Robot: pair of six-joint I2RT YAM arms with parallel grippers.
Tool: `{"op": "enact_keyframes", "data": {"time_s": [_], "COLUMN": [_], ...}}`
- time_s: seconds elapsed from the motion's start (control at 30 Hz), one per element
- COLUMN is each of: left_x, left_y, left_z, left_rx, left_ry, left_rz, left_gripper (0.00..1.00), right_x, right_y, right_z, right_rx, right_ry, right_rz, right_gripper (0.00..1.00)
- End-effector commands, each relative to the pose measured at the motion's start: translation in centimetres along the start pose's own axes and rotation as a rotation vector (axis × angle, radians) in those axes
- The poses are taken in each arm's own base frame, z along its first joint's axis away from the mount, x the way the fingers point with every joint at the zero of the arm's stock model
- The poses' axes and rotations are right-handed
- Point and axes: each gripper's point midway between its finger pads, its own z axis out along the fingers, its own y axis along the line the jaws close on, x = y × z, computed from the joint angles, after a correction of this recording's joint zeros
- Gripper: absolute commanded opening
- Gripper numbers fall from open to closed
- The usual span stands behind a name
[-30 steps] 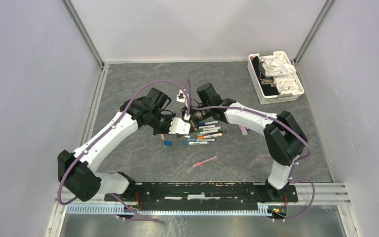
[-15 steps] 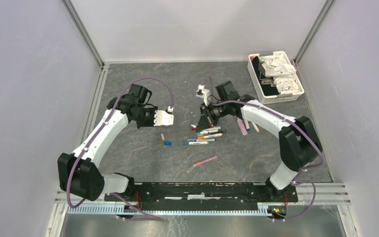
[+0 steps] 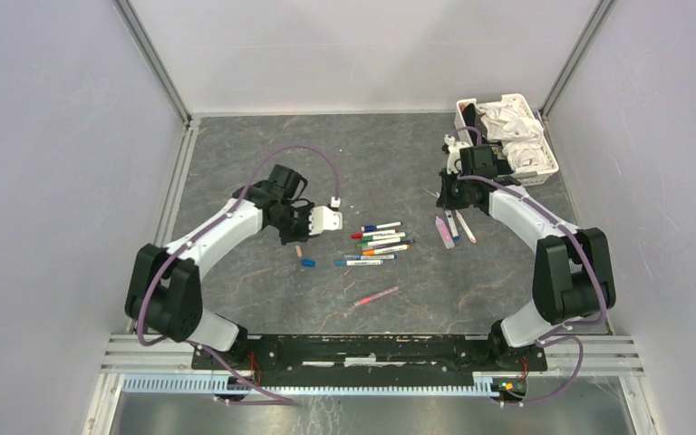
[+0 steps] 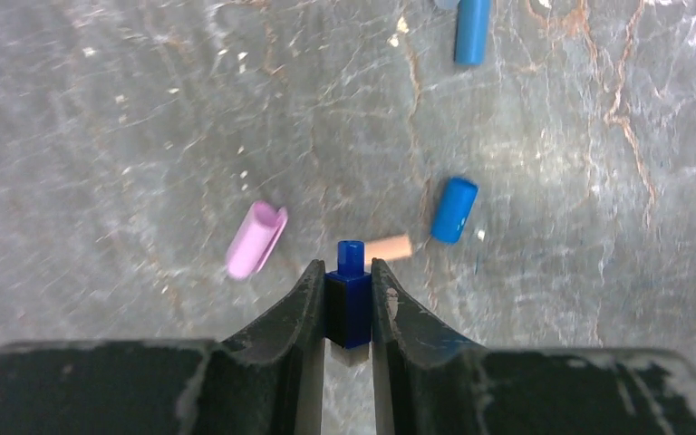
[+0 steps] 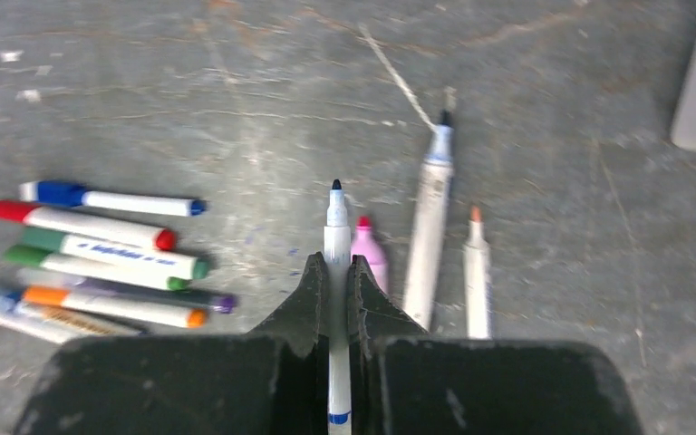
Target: Open the pen caps
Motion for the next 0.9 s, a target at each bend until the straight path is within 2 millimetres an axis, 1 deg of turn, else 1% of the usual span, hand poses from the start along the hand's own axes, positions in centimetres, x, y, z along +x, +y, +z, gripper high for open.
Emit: {"op": "enact_keyframes", "data": {"time_s": [0.0,0.1,0.13,0.27,0.33,0.4,0.5,0.57,0.6,0.63,0.67,0.73,0.8,0.83,0.87], "left_x": [0.7,2.6,2.9,3.1,3.0,3.0,2.7,2.3,2.0,1.7,1.2,-0.1,-1.7,-2.8,-3.4], "left_y": [0.8,1.4,1.5,1.9,1.8,1.7,1.7,2.0,2.2,2.4,2.6,3.2,3.9,4.4,4.7], "left_z": [3.2,4.8,5.3,6.3,6.6,6.7,6.3,5.7,5.4,5.0,4.5,3.3,1.7,0.7,-0.2], "left_rx": [-0.026,-0.037,-0.035,-0.033,-0.029,-0.025,-0.034,-0.051,-0.06,-0.066,-0.071,-0.083,-0.092,-0.102,-0.115], "left_ry": [0.042,0.138,0.153,0.17,0.171,0.174,0.166,0.152,0.146,0.14,0.129,0.098,0.055,0.031,0.015], "left_rz": [-0.092,-0.128,-0.143,-0.182,-0.186,-0.191,-0.201,-0.202,-0.202,-0.207,-0.212,-0.224,-0.24,-0.24,-0.238], "left_gripper": [0.02,0.02,0.02,0.03,0.07,0.16,0.36,0.44,0.45,0.49,0.52,0.55,0.57,0.78,0.83], "right_x": [-0.9,-0.1,0.2,0.8,1.4,1.8,2.5,2.6,2.6,2.6,2.5,2.2,1.4,1.0,0.7], "right_y": [-4.8,-5.9,-6.2,-7.0,-7.2,-7.4,-7.6,-7.5,-7.4,-7.4,-7.4,-7.4,-7.2,-7.2,-7.0], "right_z": [0.0,0.9,1.1,1.9,2.6,3.2,4.0,4.5,4.5,4.6,4.6,4.4,4.0,3.7,3.5], "right_rx": [0.223,0.275,0.29,0.328,0.33,0.333,0.334,0.322,0.32,0.319,0.318,0.317,0.315,0.316,0.313], "right_ry": [-0.077,-0.049,-0.046,-0.047,-0.025,-0.004,0.03,0.042,0.043,0.043,0.041,0.027,0.001,-0.012,-0.02], "right_rz": [0.048,0.047,0.047,0.047,0.045,0.044,0.036,0.033,0.033,0.035,0.035,0.037,0.035,0.036,0.033], "right_gripper": [0.0,0.0,0.0,0.0,0.0,0.04,0.07,0.12,0.14,0.18,0.2,0.28,0.3,0.31,0.32]}}
